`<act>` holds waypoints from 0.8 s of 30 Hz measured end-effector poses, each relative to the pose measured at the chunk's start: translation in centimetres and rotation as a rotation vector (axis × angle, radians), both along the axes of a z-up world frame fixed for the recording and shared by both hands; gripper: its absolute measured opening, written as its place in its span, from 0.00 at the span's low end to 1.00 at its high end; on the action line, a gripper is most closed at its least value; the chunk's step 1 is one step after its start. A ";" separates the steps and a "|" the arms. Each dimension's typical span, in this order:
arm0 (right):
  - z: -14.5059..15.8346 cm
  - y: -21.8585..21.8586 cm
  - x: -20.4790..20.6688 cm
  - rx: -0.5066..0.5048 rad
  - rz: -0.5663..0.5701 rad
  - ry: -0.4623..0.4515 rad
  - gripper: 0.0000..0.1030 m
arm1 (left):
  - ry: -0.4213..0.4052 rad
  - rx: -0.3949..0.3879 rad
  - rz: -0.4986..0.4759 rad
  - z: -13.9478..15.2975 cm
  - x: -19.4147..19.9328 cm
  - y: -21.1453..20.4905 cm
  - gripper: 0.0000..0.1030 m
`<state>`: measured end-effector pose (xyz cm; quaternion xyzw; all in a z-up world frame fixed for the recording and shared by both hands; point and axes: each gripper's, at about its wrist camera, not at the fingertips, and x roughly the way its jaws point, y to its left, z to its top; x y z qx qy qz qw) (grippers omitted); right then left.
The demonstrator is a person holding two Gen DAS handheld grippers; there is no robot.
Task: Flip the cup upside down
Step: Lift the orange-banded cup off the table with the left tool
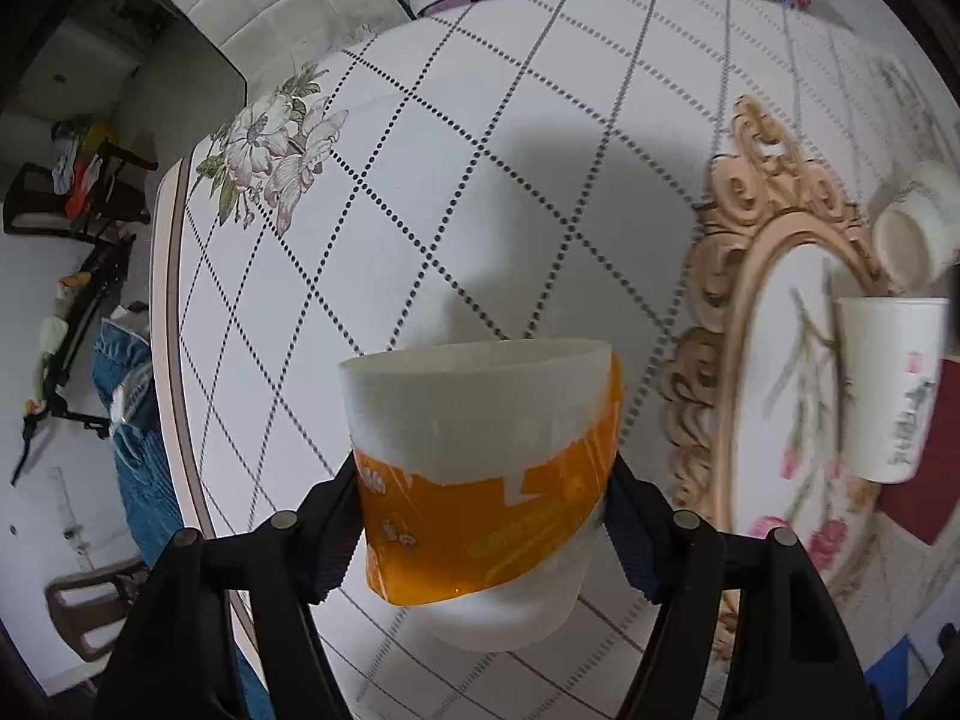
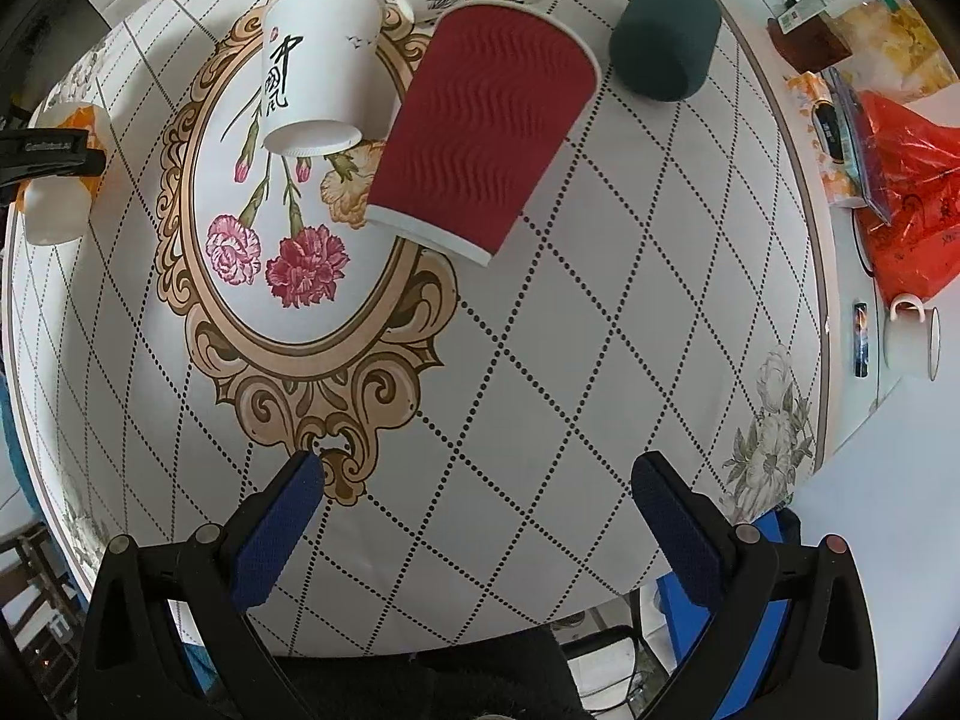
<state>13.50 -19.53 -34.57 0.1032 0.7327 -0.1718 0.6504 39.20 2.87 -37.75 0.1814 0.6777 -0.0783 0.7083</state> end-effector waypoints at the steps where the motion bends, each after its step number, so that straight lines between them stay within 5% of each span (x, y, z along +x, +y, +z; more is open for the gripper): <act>1: 0.2 -0.2 -0.2 0.000 0.002 -0.004 1.00 | 0.004 -0.018 0.004 0.7 -0.7 -0.2 0.67; 9: 0.8 -1.9 -1.6 0.017 0.024 -0.041 1.00 | 0.045 -0.074 0.010 4.4 -7.8 -2.3 0.67; 24: -0.3 -6.1 -7.4 0.107 0.166 -0.066 1.00 | 0.120 -0.119 0.143 4.4 -21.7 -6.1 0.67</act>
